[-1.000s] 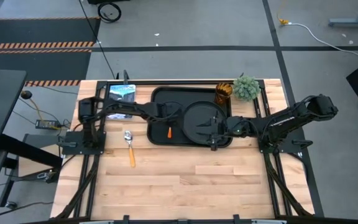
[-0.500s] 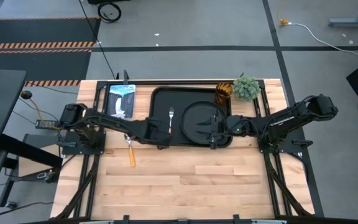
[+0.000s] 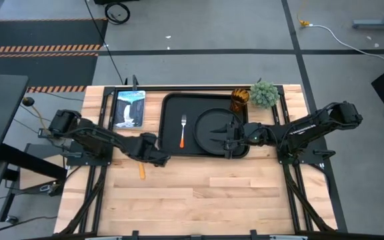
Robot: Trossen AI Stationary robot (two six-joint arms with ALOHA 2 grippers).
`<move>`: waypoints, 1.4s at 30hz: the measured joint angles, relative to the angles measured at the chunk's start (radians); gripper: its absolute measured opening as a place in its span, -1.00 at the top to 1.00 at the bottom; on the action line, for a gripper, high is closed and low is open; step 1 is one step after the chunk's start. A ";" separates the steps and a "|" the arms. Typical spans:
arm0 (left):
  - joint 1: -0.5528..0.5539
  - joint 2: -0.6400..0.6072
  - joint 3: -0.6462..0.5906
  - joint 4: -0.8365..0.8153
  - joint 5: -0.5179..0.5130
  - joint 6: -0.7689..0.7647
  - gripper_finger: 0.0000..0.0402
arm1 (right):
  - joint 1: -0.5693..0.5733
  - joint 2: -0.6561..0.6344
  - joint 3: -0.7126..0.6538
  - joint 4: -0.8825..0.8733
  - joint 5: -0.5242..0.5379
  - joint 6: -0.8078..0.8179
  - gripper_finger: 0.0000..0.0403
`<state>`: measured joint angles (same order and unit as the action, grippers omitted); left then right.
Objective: Pick and place plate/cup/fork/spoon on tray
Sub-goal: Put the spoon on the tray to the left of the fork
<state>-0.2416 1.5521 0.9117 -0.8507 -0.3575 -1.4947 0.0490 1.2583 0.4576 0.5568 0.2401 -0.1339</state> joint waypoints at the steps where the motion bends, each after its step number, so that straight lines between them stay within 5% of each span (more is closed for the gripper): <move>1: -0.009 -0.012 -0.022 0.010 0.000 -0.033 0.97 | 0.000 0.000 0.000 0.000 0.000 0.001 0.24; 17: -0.134 -0.029 -0.092 -0.096 0.039 -0.466 0.29 | 0.003 0.000 0.000 -0.018 -0.010 0.011 0.24; 33: -0.154 -0.032 -0.244 0.110 0.095 -0.562 0.30 | 0.021 0.000 0.000 -0.009 -0.034 0.007 0.24; 42: -0.155 -0.031 -0.245 0.108 0.119 -0.543 0.65 | 0.021 0.000 0.000 -0.004 -0.034 0.007 0.24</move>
<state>-0.3965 1.5208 0.6666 -0.7422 -0.2382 -2.0377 0.0700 1.2583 0.4576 0.5529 0.2062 -0.1272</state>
